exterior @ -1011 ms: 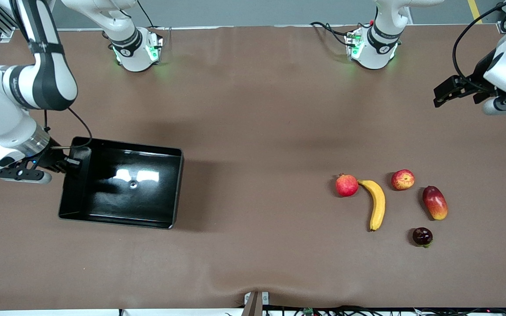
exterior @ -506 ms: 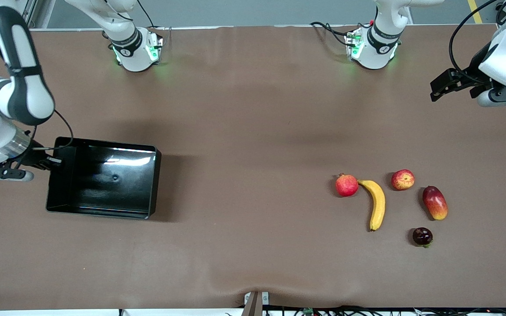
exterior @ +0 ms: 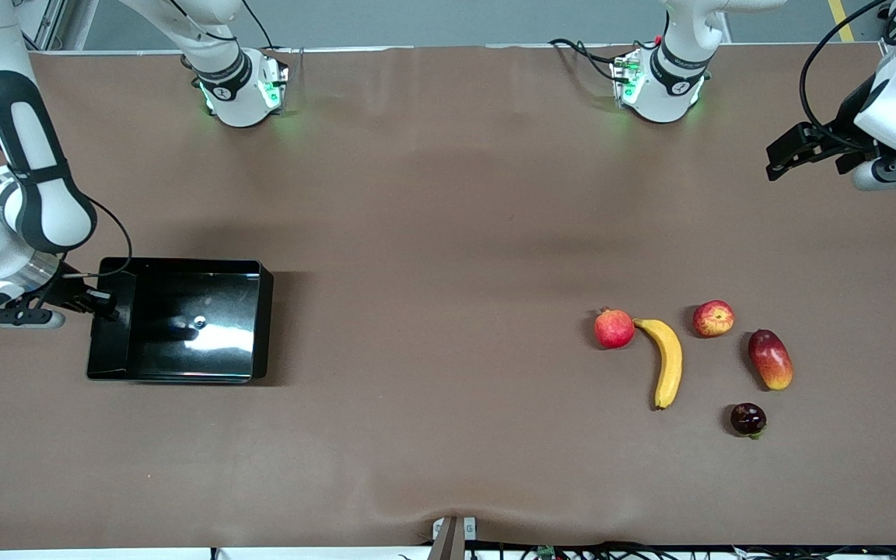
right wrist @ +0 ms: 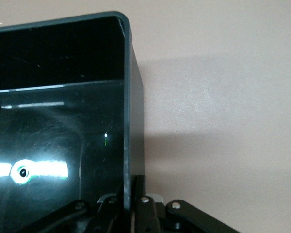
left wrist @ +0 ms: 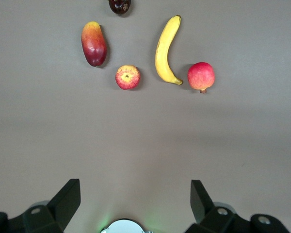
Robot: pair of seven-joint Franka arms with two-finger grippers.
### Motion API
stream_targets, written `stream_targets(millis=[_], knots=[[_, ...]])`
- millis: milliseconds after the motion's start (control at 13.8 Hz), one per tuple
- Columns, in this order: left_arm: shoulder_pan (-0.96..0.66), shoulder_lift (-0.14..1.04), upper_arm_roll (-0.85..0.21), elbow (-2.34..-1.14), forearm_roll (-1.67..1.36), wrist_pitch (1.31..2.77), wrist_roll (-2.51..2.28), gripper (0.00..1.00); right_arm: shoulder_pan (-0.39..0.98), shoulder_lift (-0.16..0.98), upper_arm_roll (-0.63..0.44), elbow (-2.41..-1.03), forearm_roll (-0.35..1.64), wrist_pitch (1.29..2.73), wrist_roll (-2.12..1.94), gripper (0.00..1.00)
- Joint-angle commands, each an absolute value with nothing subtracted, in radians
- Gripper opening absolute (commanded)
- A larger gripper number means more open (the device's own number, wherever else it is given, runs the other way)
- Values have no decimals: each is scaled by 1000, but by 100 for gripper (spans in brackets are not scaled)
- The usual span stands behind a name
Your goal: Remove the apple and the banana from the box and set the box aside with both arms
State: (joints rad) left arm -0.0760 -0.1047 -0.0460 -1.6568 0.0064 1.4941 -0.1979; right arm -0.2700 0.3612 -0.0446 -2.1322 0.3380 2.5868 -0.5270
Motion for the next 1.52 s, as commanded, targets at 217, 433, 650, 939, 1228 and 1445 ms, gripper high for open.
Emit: stream_targets(millis=[217,433,650,939,1228,1445], knots=[[-67,-133,-26,-1661,-12,1474,-183,100,-284,324,-26,-2115,374,2519,-558,100],[-67,-132,-25,-1646,-11,1456,-181,100,-264,281,-25,-2088,362,2472,-548,100],[-58,-132,-25,-1638,-11,1451,-179,100,-233,265,-28,-2028,268,2351,-418,100],[-46,-132,-25,-1626,-11,1448,-179,100,-166,249,-20,-1826,81,2002,-135,100],[-32,-127,-25,-1603,-11,1439,-179,100,-138,178,-17,-1778,67,1925,-126,100],[-32,-123,-25,-1588,-11,1427,-179,100,-114,124,-17,-1721,67,1812,-104,100]])
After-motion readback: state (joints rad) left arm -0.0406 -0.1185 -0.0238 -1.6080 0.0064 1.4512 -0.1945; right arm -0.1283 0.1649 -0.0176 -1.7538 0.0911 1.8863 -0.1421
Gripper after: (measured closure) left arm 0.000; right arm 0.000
